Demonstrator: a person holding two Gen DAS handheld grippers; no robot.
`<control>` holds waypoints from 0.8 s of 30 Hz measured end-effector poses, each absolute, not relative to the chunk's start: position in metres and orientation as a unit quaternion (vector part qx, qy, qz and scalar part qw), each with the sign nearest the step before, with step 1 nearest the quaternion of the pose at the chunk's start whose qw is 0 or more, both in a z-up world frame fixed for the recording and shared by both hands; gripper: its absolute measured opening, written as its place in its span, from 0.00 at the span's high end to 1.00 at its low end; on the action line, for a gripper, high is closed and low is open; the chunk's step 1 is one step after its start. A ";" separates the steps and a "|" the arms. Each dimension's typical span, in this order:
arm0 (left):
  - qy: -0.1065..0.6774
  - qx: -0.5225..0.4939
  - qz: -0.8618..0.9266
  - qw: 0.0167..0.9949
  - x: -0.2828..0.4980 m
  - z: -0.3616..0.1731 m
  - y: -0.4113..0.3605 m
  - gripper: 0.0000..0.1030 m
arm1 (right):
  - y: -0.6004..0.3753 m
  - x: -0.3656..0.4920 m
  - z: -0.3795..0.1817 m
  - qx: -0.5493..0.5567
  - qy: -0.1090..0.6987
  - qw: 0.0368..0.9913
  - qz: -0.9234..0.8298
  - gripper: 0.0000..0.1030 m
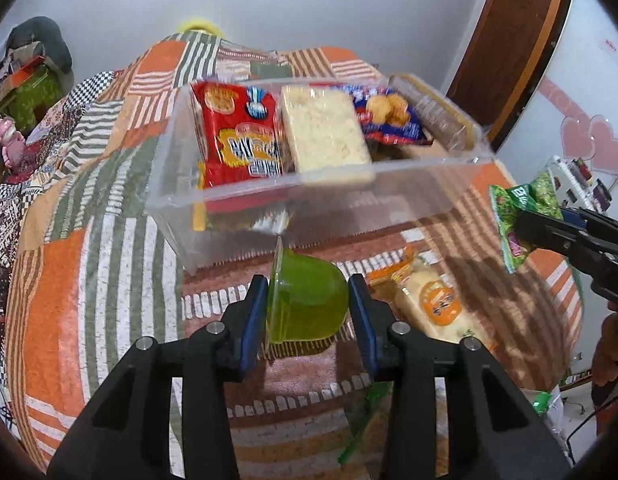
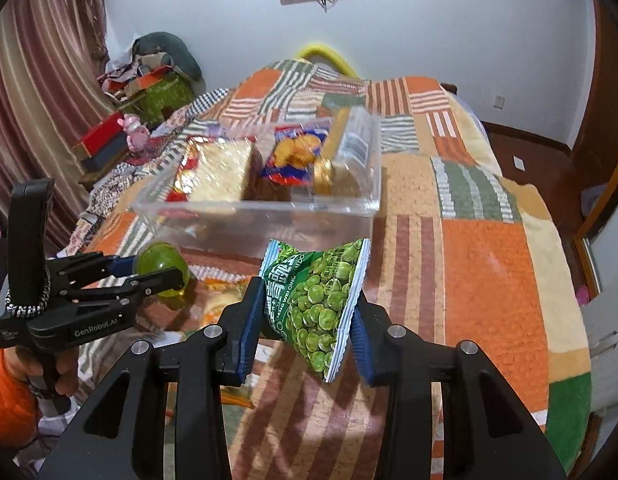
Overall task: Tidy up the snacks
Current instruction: 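Place the jelly cup into the box while right tool places the pea bag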
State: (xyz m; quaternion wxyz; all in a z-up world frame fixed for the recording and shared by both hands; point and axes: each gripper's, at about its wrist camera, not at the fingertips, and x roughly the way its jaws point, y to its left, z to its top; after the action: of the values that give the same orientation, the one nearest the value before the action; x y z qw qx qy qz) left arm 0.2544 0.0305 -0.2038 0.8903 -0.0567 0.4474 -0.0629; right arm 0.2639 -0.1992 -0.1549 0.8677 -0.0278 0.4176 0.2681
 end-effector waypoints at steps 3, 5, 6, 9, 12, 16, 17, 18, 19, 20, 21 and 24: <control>0.430 -0.054 -0.060 0.899 0.250 -0.189 0.034 0.61 | -0.195 0.265 -0.148 -0.023 0.407 0.871 0.275 0.65; 0.421 -0.056 -0.059 0.903 0.250 -0.180 0.038 0.61 | -0.191 0.267 -0.144 -0.022 0.399 0.873 0.280 0.65; 0.416 -0.057 -0.058 0.906 0.251 -0.175 0.040 0.61 | -0.187 0.269 -0.142 -0.022 0.396 0.873 0.282 0.65; 0.404 -0.060 -0.056 0.911 0.254 -0.162 0.046 0.61 | -0.178 0.274 -0.138 -0.023 0.387 0.875 0.289 0.65; 0.387 -0.055 -0.054 0.919 0.258 -0.151 0.050 0.61 | -0.168 0.282 -0.135 -0.025 0.379 0.877 0.294 0.65; 0.375 -0.050 -0.049 0.924 0.268 -0.142 0.054 0.61 | -0.160 0.292 -0.134 -0.023 0.374 0.878 0.297 0.65; 0.374 -0.050 -0.048 0.925 0.272 -0.142 0.055 0.61 | -0.157 0.296 -0.134 -0.023 0.374 0.879 0.297 0.65; 0.374 -0.049 -0.047 0.925 0.274 -0.142 0.055 0.61 | -0.155 0.298 -0.133 -0.024 0.373 0.879 0.297 0.65; 0.374 -0.049 -0.045 0.925 0.277 -0.142 0.056 0.61 | -0.152 0.301 -0.133 -0.025 0.373 0.879 0.297 0.65; 0.374 -0.050 -0.044 0.925 0.281 -0.143 0.057 0.61 | -0.151 0.303 -0.133 -0.026 0.372 0.880 0.296 0.65; 0.375 -0.051 -0.043 0.925 0.285 -0.144 0.058 0.61 | -0.149 0.306 -0.133 -0.028 0.371 0.880 0.294 0.65; 0.377 -0.050 -0.038 0.924 0.294 -0.148 0.061 0.61 | -0.144 0.314 -0.137 -0.029 0.374 0.880 0.290 0.65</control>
State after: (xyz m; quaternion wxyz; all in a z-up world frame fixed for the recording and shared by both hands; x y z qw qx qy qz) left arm 0.2940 0.0615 -0.1477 0.9240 -0.0503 0.3771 -0.0381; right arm 0.3143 -0.1437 -0.1371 0.8803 -0.0291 0.3744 0.2899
